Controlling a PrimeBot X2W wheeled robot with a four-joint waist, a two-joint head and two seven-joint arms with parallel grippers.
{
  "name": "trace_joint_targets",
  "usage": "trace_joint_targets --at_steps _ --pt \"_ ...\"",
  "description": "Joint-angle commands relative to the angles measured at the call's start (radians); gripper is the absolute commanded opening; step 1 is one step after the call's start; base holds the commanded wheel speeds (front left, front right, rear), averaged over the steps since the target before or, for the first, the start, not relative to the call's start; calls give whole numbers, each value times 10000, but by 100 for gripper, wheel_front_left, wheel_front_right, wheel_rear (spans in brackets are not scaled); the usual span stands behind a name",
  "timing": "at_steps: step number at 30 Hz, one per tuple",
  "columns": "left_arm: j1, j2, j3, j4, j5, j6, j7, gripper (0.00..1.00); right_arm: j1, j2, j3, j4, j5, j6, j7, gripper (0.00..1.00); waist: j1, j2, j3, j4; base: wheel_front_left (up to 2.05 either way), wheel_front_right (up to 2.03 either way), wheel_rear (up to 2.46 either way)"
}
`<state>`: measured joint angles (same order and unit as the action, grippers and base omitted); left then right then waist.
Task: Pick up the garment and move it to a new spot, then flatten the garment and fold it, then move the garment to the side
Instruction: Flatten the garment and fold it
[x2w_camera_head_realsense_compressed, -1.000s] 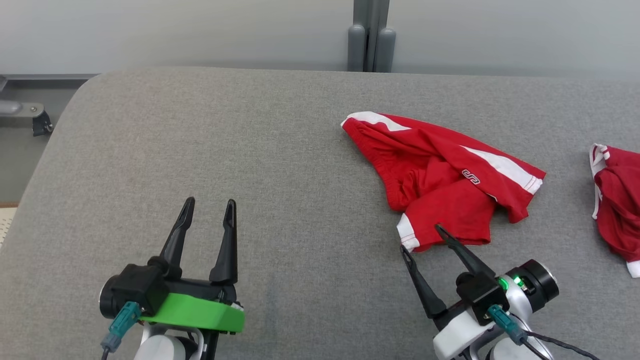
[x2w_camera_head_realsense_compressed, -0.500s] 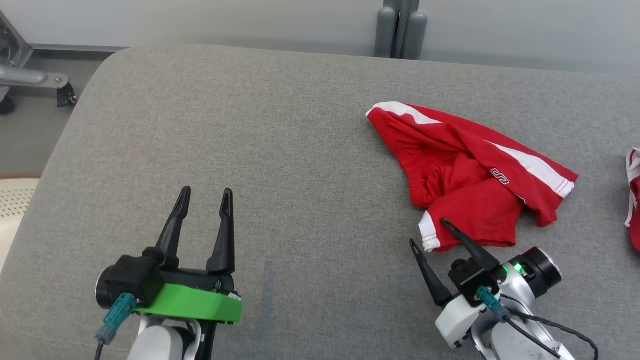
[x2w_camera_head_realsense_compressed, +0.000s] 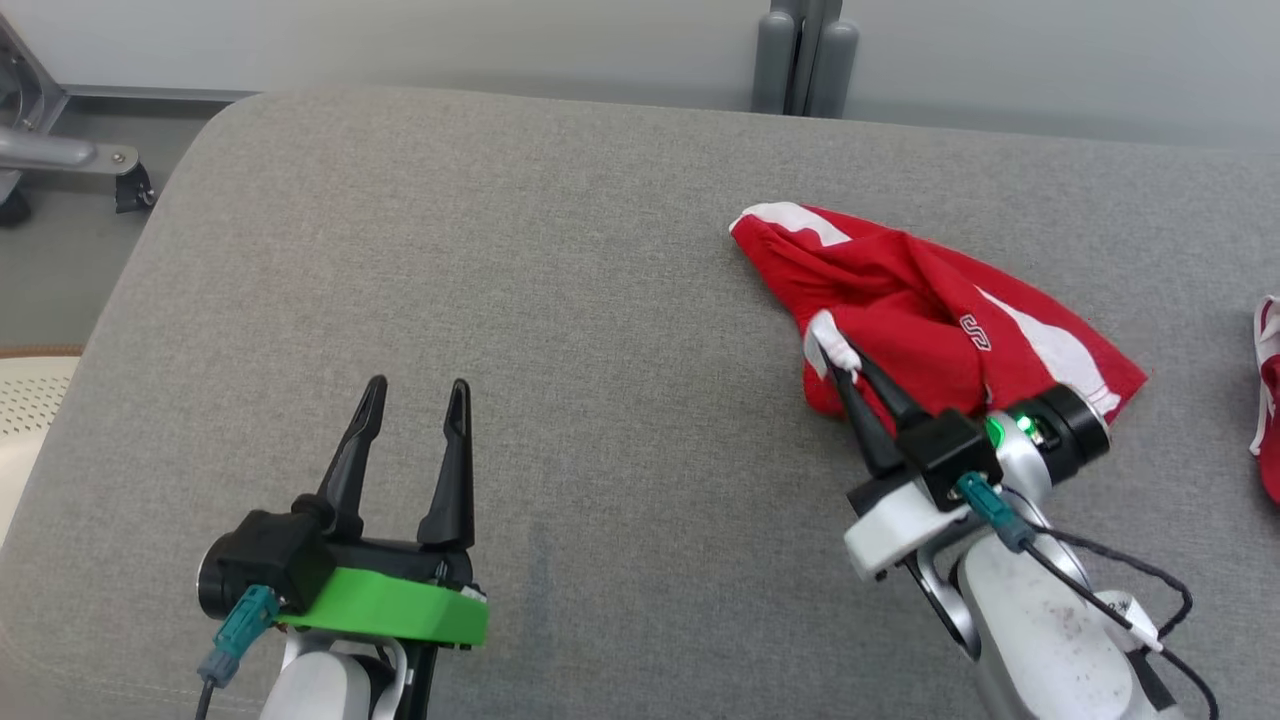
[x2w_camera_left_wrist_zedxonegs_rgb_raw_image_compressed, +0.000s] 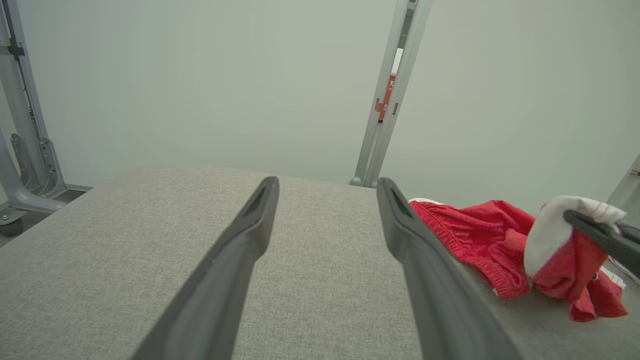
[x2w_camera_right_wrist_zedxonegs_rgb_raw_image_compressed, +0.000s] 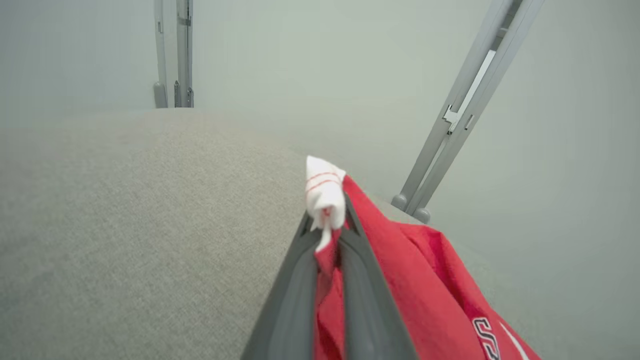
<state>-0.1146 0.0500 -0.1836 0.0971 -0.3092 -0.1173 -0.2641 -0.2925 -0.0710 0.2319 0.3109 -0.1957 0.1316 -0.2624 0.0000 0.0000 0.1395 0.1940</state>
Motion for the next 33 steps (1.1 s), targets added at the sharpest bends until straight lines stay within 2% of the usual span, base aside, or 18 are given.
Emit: trace_joint_targets --at_steps 1,6,11,13,16,20,29,30,33 --pt "-131 11 5 11 -70 55 1 100 -383 20 200 -295 210 -20 -31 0 0 0 -80 -59 0 0 0" --pt "49 13 88 -3 -19 118 1 100 -1059 -7 784 -1199 918 -20 -32 0 0 0 -233 -248 0 0 0" --pt "252 13 367 -100 -21 105 1 100 -422 -555 872 -1637 1379 -20 -31 0 0 0 -276 -741 0 0 0" --pt "261 11 379 -107 -13 80 1 100 19 -897 536 -1646 1595 -20 10 0 0 0 -257 -963 0 0 0" --pt "207 13 325 -129 -29 52 1 100 780 -1341 -485 -1613 1946 -20 120 0 0 0 -217 -1270 0 0 0" --pt "62 14 243 -134 -27 38 2 100 1530 -1627 -1393 -1442 2258 -20 253 0 0 0 -114 -1613 0 0 0" --pt "-184 14 59 -17 70 -16 3 100 1975 -1427 -2135 130 2501 -20 589 1 0 0 121 -1956 0 0 0" --pt "-188 14 56 3 75 -17 3 100 1941 -1370 -2252 367 2445 -20 677 100 0 0 136 -1983 0 0 0" --pt "-206 14 41 46 94 -28 1 100 1734 -1141 -2500 690 2280 -20 611 100 0 0 145 -2020 0 0 0"
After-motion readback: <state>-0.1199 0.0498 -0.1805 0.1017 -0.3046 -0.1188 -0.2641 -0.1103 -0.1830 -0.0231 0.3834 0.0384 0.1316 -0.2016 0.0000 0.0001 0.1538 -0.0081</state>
